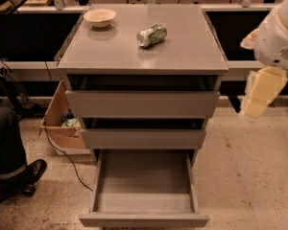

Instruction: Place green can into bottom drawer

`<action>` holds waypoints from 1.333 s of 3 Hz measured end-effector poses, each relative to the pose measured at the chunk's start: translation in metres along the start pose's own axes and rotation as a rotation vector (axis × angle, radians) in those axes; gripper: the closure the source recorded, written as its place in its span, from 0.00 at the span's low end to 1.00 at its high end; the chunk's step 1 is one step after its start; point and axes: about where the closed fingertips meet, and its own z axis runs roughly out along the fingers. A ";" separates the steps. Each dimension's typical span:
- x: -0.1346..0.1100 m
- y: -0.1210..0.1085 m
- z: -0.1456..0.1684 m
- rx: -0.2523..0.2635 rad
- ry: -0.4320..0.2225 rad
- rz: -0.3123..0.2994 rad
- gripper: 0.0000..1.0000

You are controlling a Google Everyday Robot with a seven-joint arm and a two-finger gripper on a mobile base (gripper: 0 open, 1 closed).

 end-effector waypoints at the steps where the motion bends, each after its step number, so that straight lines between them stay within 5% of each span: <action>1: -0.012 -0.046 0.037 0.056 0.001 0.028 0.00; 3: -0.041 -0.149 0.125 0.141 -0.046 0.154 0.00; 4: -0.068 -0.203 0.167 0.139 -0.073 0.271 0.00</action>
Offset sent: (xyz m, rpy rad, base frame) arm 0.2074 0.0066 -0.0758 0.0456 -0.1633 -0.1702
